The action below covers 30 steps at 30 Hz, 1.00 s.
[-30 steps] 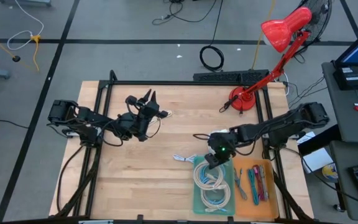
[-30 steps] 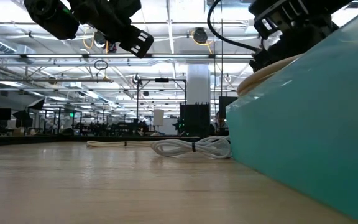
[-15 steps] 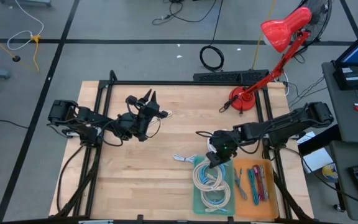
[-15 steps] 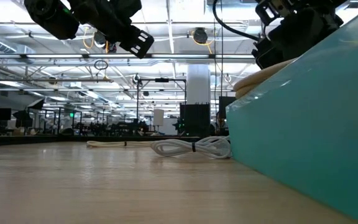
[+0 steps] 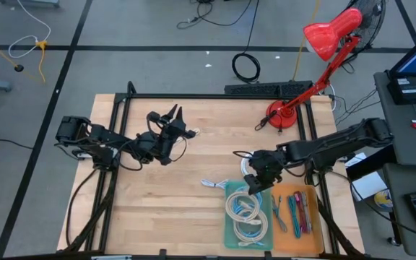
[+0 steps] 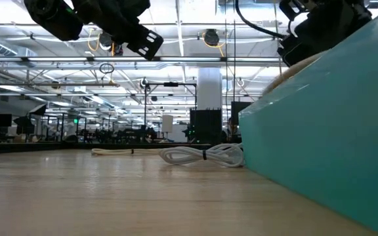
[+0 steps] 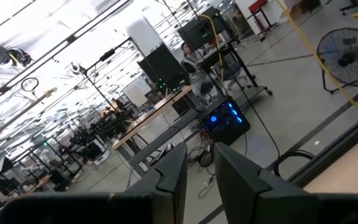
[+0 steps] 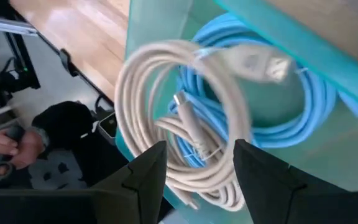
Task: Pick & Place USB Port
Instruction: Put the brown charger cable into the blue bin
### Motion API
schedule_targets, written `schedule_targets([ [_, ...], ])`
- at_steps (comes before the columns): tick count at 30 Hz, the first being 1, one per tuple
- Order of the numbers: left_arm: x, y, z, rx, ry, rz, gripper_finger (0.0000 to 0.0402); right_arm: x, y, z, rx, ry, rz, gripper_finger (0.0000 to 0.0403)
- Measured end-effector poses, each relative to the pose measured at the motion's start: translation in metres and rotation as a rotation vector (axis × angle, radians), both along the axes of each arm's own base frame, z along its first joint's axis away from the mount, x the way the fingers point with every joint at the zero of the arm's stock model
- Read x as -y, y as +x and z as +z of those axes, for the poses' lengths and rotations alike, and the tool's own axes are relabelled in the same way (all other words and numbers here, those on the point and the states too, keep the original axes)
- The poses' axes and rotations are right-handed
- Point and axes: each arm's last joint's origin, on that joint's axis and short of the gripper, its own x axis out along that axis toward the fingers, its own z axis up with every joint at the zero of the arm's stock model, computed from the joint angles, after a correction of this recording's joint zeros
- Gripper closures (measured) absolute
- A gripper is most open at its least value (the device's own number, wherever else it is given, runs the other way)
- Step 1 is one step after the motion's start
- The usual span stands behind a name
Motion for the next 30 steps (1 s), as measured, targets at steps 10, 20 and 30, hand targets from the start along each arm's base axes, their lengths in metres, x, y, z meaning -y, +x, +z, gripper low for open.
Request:
schedule_targets([
  [10, 0.0, 0.0, 0.0, 0.001, 0.003, -0.008, 0.0316, 0.003, -0.01, 0.015, 0.086, -0.084, -0.052, 0.0225],
  [20, 0.002, 0.0, 0.0, 0.0, 0.004, -0.014, 0.0316, -0.027, -0.018, 0.015, 0.075, -0.118, -0.023, 0.0225],
  [30, 0.013, 0.0, 0.0, 0.0, 0.004, -0.052, 0.0316, -0.057, -0.017, -0.003, -0.001, -0.096, 0.083, 0.0228],
])
